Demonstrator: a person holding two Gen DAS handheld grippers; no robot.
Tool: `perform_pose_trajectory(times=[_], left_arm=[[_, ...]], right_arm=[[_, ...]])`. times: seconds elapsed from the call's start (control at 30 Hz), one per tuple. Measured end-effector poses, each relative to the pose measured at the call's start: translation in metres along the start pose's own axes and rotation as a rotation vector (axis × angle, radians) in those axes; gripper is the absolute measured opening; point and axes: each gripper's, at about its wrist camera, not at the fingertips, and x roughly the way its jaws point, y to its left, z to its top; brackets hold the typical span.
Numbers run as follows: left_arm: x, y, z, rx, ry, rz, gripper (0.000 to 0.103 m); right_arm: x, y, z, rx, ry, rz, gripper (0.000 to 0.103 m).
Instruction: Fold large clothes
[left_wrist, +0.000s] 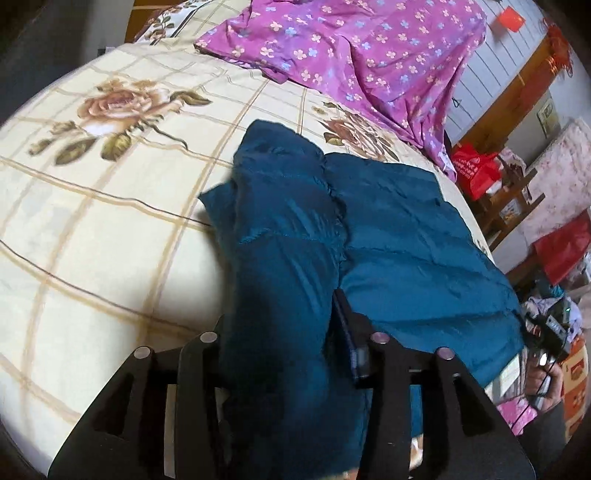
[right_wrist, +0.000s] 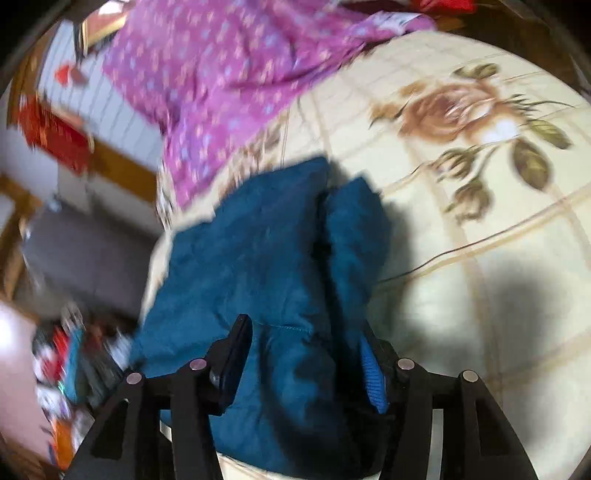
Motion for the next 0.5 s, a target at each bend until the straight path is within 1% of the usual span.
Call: perform_pose_trajectory(times=[0.03, 0.07, 0.1, 0.17, 0.2, 0.23, 0.3, 0.37, 0.43, 0.47, 0.5], left_arm=[[-0.01, -0.004, 0.001, 0.016, -0.012, 0.006, 0.042], [-0.023, -0.009, 0.001, 0.038, -0.033, 0.033, 0.051], [-0.039, -0.017, -0.001, 0.063, -0.066, 0.06, 0.07], [-0.069, -0.035, -0.008, 0.119, -0.14, 0.07, 0.086], [-0.084, -0.048, -0.014, 0.161, -0.17, 0.084, 0.086], [-0.093, -0.057, -0.02, 0.197, -0.176, 0.09, 0.086], [-0.112, -0.082, -0.04, 0.267, -0.156, 0.099, 0.086], [-0.123, -0.105, -0.059, 0.323, -0.124, 0.112, 0.087], [-0.138, -0.124, -0.082, 0.373, -0.122, 0.114, 0.087], [-0.145, -0.133, -0.093, 0.388, -0.128, 0.11, 0.087], [-0.155, -0.142, -0.108, 0.407, -0.135, 0.098, 0.087]], right_arm=[[-0.016, 0.004, -0.001, -0.001, -0.039, -0.032, 0.06], [-0.029, 0.01, -0.003, -0.013, -0.065, -0.044, 0.061], [-0.044, 0.022, -0.008, -0.041, -0.086, -0.064, 0.064], [-0.071, 0.052, -0.022, -0.126, -0.119, -0.117, 0.066], [-0.08, 0.065, -0.03, -0.158, -0.127, -0.131, 0.067], [-0.09, 0.081, -0.042, -0.194, -0.137, -0.162, 0.067], [-0.106, 0.109, -0.066, -0.265, -0.165, -0.207, 0.068], [-0.125, 0.135, -0.102, -0.344, -0.178, -0.268, 0.069], [-0.139, 0.15, -0.132, -0.376, -0.192, -0.315, 0.07], [-0.146, 0.157, -0.147, -0.383, -0.199, -0.322, 0.072], [-0.155, 0.163, -0.163, -0.388, -0.205, -0.324, 0.076]])
